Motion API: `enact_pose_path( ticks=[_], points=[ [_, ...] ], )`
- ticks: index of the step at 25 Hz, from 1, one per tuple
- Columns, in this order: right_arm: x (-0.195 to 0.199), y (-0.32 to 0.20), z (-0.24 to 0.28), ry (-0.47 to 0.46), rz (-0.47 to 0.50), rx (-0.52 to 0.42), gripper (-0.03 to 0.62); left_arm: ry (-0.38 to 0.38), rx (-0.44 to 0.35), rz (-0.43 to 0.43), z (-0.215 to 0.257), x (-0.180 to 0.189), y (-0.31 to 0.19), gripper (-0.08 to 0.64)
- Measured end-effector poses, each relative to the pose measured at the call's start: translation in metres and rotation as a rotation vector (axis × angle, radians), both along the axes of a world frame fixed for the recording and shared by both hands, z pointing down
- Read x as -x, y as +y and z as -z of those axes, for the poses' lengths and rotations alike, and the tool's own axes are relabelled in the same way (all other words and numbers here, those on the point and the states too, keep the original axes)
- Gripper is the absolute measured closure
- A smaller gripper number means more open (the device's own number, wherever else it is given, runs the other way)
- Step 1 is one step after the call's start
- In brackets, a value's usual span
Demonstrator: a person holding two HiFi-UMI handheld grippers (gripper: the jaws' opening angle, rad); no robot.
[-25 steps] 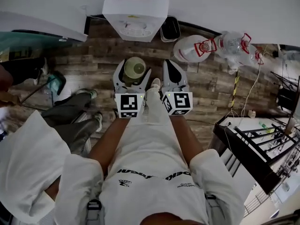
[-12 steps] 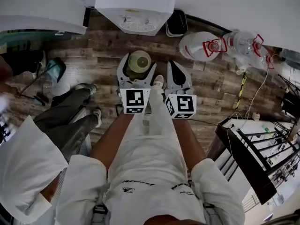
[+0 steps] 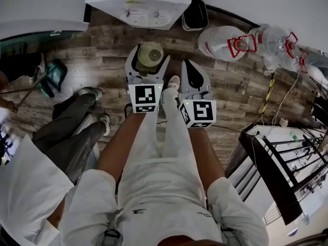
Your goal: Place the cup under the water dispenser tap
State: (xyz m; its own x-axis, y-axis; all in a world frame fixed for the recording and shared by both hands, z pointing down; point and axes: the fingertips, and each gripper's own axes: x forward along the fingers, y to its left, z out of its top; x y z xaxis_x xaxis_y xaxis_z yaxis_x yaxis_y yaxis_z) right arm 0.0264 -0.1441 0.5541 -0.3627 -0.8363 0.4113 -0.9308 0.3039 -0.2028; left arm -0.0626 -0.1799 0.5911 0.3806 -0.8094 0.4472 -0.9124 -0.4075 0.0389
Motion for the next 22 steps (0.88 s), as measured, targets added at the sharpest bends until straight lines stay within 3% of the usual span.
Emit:
enact_pose_path(
  ticks=[22],
  points=[
    [-0.015, -0.014, -0.080, -0.003, -0.025, 0.079, 0.594, -0.043, 0.001, -0.029, -0.145, -0.011, -0.079, 0.176]
  ],
)
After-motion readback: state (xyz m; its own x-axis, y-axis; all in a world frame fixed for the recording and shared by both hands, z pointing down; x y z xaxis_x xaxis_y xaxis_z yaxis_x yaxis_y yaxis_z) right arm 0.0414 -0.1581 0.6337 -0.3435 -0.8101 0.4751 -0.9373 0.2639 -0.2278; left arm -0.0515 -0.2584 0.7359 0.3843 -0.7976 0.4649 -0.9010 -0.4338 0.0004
